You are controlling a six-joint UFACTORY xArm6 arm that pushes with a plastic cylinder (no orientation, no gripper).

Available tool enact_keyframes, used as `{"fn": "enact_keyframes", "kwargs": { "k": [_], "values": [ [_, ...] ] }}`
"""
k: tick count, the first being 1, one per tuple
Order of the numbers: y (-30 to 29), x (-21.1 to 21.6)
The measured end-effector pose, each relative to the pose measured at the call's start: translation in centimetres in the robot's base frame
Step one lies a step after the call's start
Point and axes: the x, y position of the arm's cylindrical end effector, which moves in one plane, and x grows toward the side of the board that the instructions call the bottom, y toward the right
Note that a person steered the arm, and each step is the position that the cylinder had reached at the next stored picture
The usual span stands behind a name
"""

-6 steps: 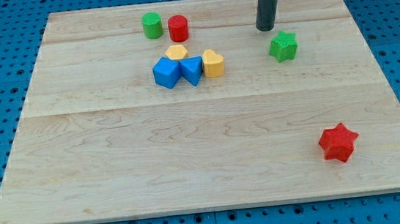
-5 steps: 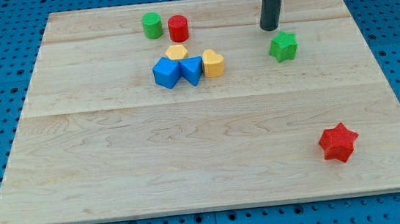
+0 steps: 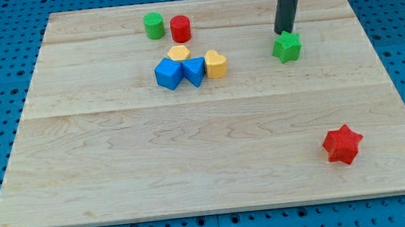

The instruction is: Move your arm to the bottom right of the green star

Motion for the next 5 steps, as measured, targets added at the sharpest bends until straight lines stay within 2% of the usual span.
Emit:
{"fn": "enact_keyframes", "kwargs": {
  "k": [1, 2, 3, 5],
  "values": [
    [2.7, -0.4],
    [6.9, 3.0],
    [5.9, 9.0],
    [6.2, 9.0]
  ]
}}
